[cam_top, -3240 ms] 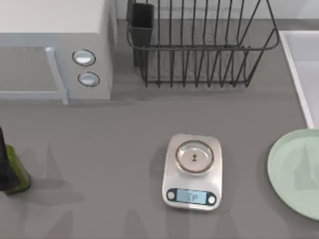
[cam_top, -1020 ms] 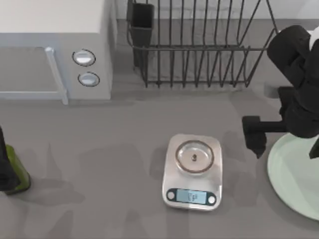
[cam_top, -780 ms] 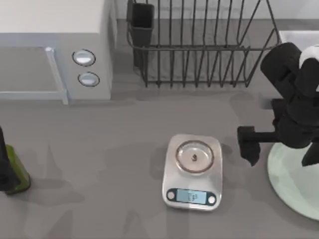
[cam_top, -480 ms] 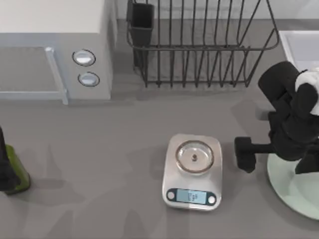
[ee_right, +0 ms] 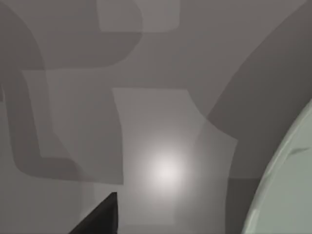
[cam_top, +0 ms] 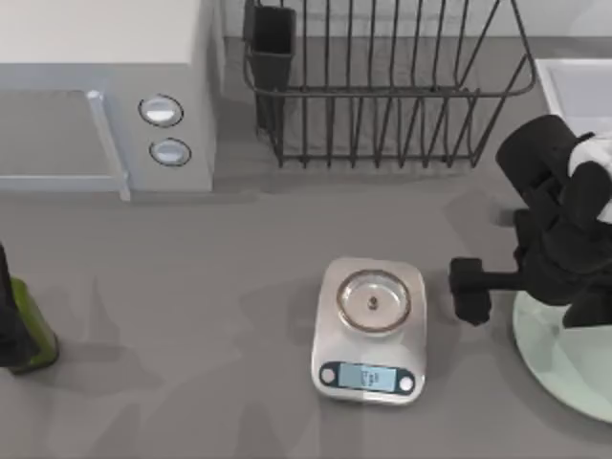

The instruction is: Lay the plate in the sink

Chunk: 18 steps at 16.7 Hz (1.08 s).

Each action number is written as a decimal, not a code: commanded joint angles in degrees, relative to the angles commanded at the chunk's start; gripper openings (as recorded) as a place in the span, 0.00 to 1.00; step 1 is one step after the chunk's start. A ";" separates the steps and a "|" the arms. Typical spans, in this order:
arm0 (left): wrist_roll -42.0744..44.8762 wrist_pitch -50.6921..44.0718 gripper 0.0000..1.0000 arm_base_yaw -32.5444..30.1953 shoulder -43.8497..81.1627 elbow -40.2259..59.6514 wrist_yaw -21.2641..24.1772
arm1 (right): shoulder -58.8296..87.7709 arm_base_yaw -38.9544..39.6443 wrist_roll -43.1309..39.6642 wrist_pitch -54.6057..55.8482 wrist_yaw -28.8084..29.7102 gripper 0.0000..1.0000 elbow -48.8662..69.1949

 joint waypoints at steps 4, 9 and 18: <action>0.00 0.00 1.00 0.00 0.00 0.00 0.00 | 0.00 0.00 0.00 0.00 0.00 0.55 0.00; 0.00 0.00 1.00 0.00 0.00 0.00 0.00 | 0.00 0.00 0.00 0.00 0.00 0.17 0.00; 0.00 0.00 1.00 0.00 0.00 0.00 0.00 | 0.00 0.00 0.00 0.00 0.00 0.00 0.00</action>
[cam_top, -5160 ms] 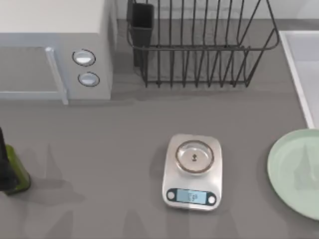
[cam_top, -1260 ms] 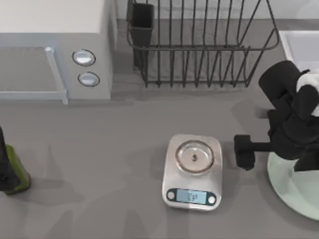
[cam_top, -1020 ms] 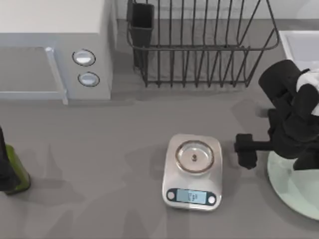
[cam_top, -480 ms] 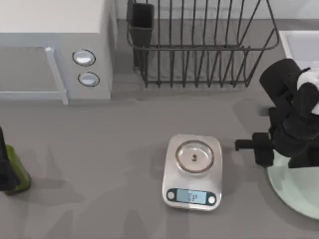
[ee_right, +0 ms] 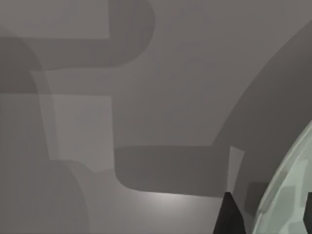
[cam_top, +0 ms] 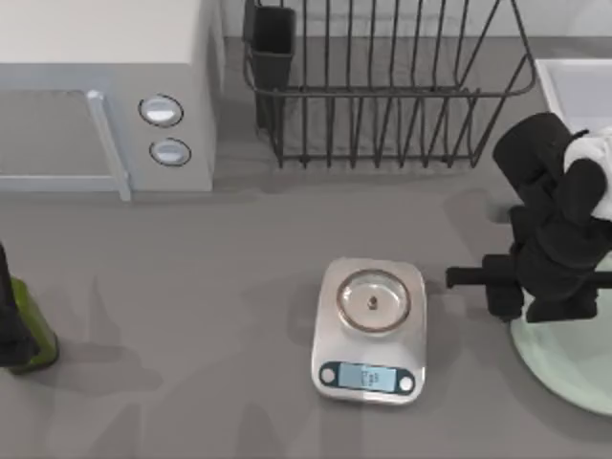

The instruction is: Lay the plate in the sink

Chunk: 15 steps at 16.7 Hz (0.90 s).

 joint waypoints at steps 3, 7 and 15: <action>0.00 0.00 1.00 0.00 0.00 0.00 0.00 | -3.98 -0.73 -0.03 0.10 0.28 0.00 1.84; 0.00 0.00 1.00 0.00 0.00 0.00 0.00 | -3.56 -1.13 0.07 -6.26 0.50 0.00 8.13; 0.00 0.00 1.00 0.00 0.00 0.00 0.00 | -4.53 -0.81 -0.16 -41.08 0.20 0.00 40.58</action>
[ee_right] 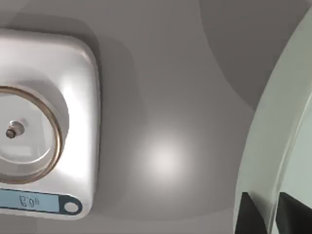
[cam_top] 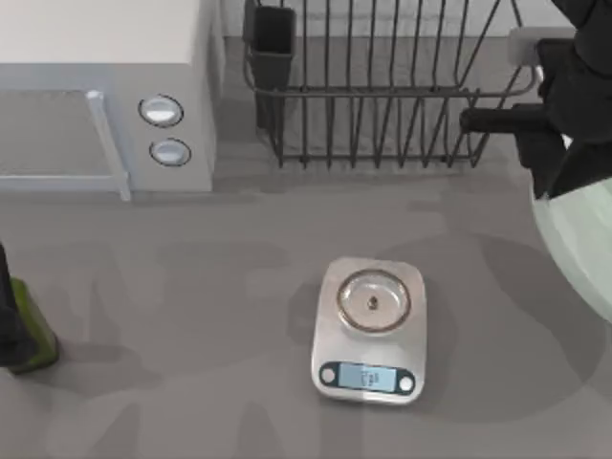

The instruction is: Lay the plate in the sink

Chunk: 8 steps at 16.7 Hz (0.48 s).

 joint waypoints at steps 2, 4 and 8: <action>0.00 0.00 1.00 0.00 0.00 0.00 0.00 | -0.83 -0.16 -0.19 -7.83 -0.02 0.00 7.32; 0.00 0.00 1.00 0.00 0.00 0.00 0.00 | -1.70 -0.35 -0.38 -13.32 -0.03 0.00 12.71; 0.00 0.00 1.00 0.00 0.00 0.00 0.00 | -2.55 -0.56 -0.58 -17.07 -0.02 0.00 16.43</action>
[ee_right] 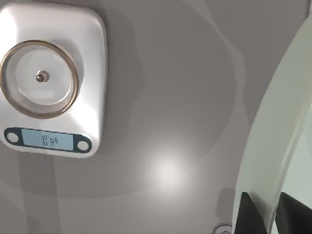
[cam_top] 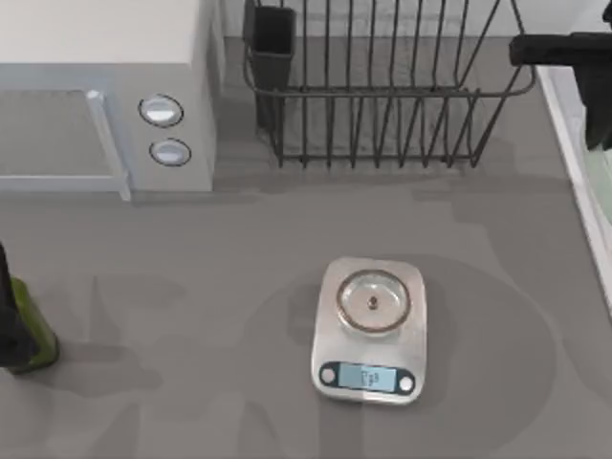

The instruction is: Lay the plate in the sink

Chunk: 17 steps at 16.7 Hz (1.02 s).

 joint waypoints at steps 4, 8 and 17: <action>0.00 0.00 1.00 0.00 0.00 0.00 0.00 | 0.29 0.17 -0.01 0.11 -0.02 0.00 -0.01; 0.00 0.00 1.00 0.00 0.00 0.00 0.00 | 6.70 -3.43 -3.60 -0.91 0.02 0.00 6.34; 0.00 0.00 1.00 0.00 0.00 0.00 0.00 | 44.34 -20.96 -21.09 -3.65 0.21 0.00 42.63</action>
